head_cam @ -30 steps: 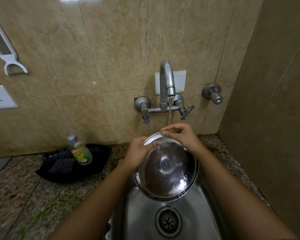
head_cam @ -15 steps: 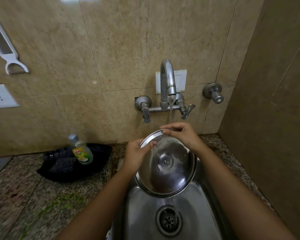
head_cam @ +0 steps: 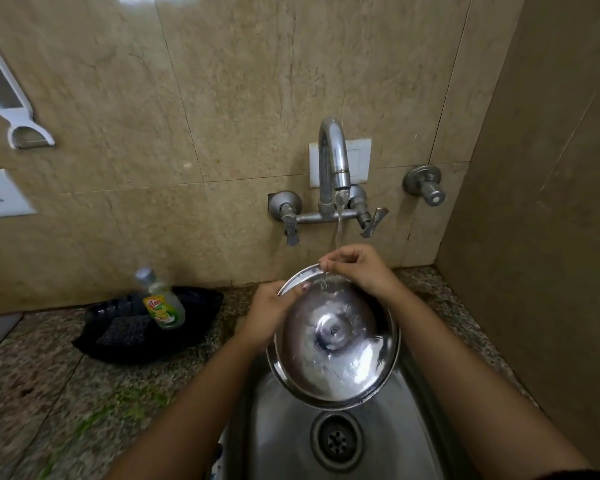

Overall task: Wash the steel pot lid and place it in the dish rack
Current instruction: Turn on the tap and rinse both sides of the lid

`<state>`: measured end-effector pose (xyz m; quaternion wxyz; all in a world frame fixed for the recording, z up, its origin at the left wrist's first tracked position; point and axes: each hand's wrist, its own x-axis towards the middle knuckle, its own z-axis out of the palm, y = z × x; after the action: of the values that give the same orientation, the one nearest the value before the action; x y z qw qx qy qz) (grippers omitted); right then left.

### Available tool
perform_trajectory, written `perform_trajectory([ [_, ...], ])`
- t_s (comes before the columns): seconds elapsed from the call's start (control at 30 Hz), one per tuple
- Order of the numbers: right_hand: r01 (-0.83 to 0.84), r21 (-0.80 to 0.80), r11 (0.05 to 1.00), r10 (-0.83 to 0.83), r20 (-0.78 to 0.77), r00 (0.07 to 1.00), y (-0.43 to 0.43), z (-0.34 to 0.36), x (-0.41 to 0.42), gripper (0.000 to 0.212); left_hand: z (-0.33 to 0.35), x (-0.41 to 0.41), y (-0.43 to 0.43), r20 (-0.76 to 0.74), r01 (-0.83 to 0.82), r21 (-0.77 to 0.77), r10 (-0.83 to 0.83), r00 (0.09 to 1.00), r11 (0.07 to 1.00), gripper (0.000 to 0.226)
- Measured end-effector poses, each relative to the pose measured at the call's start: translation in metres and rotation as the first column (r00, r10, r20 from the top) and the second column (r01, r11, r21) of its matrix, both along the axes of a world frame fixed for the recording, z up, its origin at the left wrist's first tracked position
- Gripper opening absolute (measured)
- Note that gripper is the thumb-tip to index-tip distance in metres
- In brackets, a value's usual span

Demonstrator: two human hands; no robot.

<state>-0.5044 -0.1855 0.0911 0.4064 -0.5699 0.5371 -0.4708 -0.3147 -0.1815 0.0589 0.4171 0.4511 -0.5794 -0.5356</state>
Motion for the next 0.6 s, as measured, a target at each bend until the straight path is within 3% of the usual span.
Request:
perform_trajectory([
  [0.07,0.217,0.036,0.976,-0.219,0.098,0.971,0.006,-0.013,-0.012,0.017,-0.011,0.005,0.001,-0.094,-0.129,0.106,0.139,0.986,0.986,0.021],
  [0.17,0.541,0.137,0.829,-0.558,0.16,0.814,0.024,-0.054,-0.015,0.017,-0.023,0.008,0.002,-0.224,-0.294,0.238,0.347,0.911,0.926,0.031],
  [0.27,0.657,0.156,0.738,-0.675,0.142,0.724,0.031,-0.079,-0.007,0.019,-0.03,0.006,0.005,-0.178,-0.393,0.285,0.451,0.874,0.874,0.04],
  [0.33,0.68,0.119,0.724,-0.689,0.079,0.72,0.028,-0.078,-0.004,0.021,-0.036,0.004,0.006,-0.136,-0.422,0.3,0.476,0.869,0.856,0.043],
  [0.4,0.678,-0.03,0.734,-0.675,-0.146,0.723,0.021,-0.068,-0.004,0.025,-0.039,0.003,0.008,-0.126,-0.418,0.321,0.476,0.87,0.85,0.043],
  [0.47,0.587,-0.189,0.787,-0.595,-0.481,0.644,0.01,-0.054,0.001,0.031,-0.037,0.0,0.01,-0.136,-0.395,0.322,0.455,0.88,0.86,0.044],
  [0.53,0.386,-0.274,0.881,-0.455,-0.714,0.532,0.003,-0.043,0.017,0.04,-0.033,-0.007,0.012,-0.171,-0.357,0.3,0.418,0.892,0.885,0.042],
  [0.6,0.125,-0.305,0.944,-0.325,-0.801,0.502,0.005,-0.041,0.041,0.051,-0.026,-0.017,0.014,-0.201,-0.326,0.284,0.388,0.899,0.902,0.04],
])
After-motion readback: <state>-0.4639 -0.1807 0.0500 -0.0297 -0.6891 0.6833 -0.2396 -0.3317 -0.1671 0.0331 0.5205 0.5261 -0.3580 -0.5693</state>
